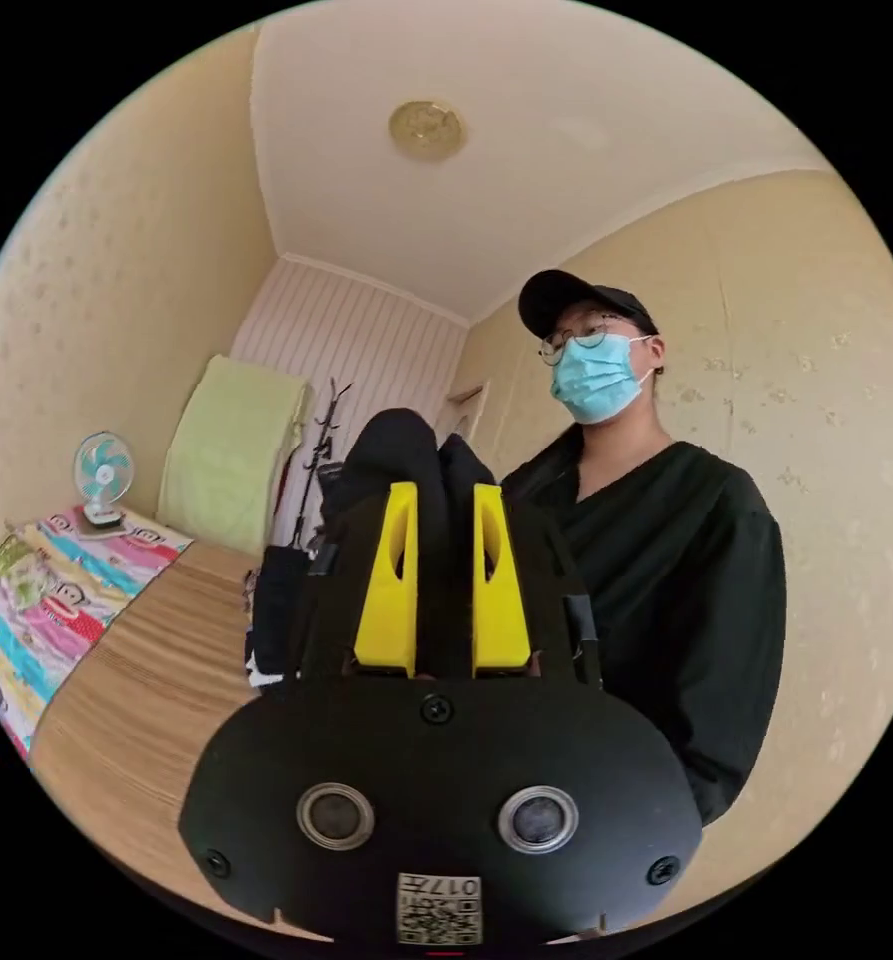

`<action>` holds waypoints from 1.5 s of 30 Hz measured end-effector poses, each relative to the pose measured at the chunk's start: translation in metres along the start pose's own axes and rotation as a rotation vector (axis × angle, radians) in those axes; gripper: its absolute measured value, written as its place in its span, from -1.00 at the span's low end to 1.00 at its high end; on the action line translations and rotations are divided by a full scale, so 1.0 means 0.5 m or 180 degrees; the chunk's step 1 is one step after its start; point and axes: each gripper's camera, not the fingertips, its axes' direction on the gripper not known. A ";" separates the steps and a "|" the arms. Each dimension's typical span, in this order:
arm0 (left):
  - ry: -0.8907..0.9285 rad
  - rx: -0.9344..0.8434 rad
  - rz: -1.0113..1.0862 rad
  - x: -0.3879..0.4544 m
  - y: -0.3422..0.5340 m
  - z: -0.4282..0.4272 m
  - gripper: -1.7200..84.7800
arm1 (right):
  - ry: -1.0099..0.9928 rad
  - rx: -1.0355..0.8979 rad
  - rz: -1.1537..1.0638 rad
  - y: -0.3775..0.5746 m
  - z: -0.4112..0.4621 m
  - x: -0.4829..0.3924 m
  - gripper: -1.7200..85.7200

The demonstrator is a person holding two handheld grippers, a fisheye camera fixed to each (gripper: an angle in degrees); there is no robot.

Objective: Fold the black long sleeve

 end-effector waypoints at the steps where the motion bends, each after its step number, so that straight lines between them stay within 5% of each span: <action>1: -0.0336 -0.0120 -0.0190 0.014 0.019 -0.002 -0.73 | 0.0375 -0.0116 -0.0129 -0.019 -0.003 -0.029 -0.92; 9: -0.2314 -0.0552 -0.1241 0.104 0.101 0.077 -0.54 | 0.1472 -0.0199 -0.0161 -0.095 0.014 -0.118 -0.91; 14: -0.2511 -0.0543 -0.0919 0.173 0.089 0.225 -0.52 | 0.1801 -0.0304 -0.0343 -0.135 0.044 -0.158 -0.88; 22: -0.3645 -0.1039 -0.0527 0.168 0.115 0.586 -0.49 | 0.2004 -0.0050 -0.0355 -0.192 0.037 -0.215 -0.88; 27: -0.4374 -0.0631 -0.0174 0.258 0.119 0.672 -0.57 | 0.2081 0.0105 -0.0164 -0.209 0.010 -0.214 -0.88; 34: -0.4948 -0.1154 -0.0150 0.257 0.132 0.763 -0.70 | 0.1876 0.0242 0.0059 -0.237 0.014 -0.207 -0.88; 39: -0.4586 -0.0839 -0.0233 0.228 0.137 0.737 -0.85 | 0.1992 0.0093 -0.0221 -0.252 0.038 -0.235 -0.88; 45: -0.2330 0.0708 -0.0521 0.248 0.104 0.496 -0.87 | 0.1784 0.0026 -0.0395 -0.237 -0.038 -0.195 -0.87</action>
